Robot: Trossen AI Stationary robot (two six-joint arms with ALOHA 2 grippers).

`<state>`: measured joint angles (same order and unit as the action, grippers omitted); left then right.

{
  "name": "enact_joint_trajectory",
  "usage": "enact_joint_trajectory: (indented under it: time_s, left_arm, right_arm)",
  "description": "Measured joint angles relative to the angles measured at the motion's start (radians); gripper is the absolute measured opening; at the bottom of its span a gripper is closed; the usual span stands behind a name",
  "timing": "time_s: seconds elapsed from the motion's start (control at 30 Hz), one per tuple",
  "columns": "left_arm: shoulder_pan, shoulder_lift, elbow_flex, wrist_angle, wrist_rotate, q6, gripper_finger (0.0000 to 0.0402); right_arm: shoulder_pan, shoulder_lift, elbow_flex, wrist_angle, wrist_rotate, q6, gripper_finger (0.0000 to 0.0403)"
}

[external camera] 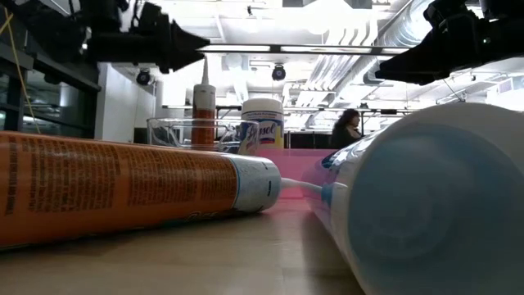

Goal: Pick & place silicon tubes, Sealant and Lysol wipes
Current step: Put the left orange sealant into the transparent container

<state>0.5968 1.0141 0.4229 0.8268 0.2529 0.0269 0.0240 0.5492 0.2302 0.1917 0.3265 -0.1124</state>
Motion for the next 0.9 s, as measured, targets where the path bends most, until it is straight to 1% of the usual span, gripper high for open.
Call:
enact_joint_trajectory:
  time_s: [0.13, 0.33, 0.43, 0.53, 0.63, 0.7, 0.8, 0.9]
  left_arm:
    - [-0.088, -0.127, 0.0, -0.127, -0.064, 0.003, 0.0358]
    - [-0.258, -0.353, 0.0, -0.389, -0.206, 0.006, 0.0358]
    - [-0.369, -0.447, 0.0, -0.512, -0.31, 0.023, 0.0358]
    - [-0.493, -0.509, 0.0, -0.6, -0.428, 0.022, 0.0358]
    - [-0.627, -0.542, 0.001, -0.662, -0.528, 0.015, 0.0358]
    - [-0.72, -0.542, 0.01, -0.708, -0.592, -0.006, 0.0358]
    - [-0.853, -0.506, 0.027, -0.748, -0.707, -0.064, 0.0358]
    - [-0.974, -0.443, 0.05, -0.771, -0.813, -0.117, 0.0358]
  right_arm:
    - [0.0, 0.0, 0.0, 0.0, 0.0, 0.0, 0.0321]
    - [0.0, 0.0, 0.0, 0.0, 0.0, 0.0, 0.0321]
    - [0.0, 0.0, 0.0, 0.0, 0.0, 0.0, 0.0321]
    - [0.0, 0.0, 0.0, 0.0, 0.0, 0.0, 0.0321]
    - [0.0, 0.0, 0.0, 0.0, 0.0, 0.0, 0.0321]
    - [0.0, 0.0, 0.0, 0.0, 0.0, 0.0, 0.0321]
    - [0.0, 0.0, 0.0, 0.0, 0.0, 0.0, 0.0321]
    - [0.0, 0.0, 0.0, 0.0, 0.0, 0.0, 0.0321]
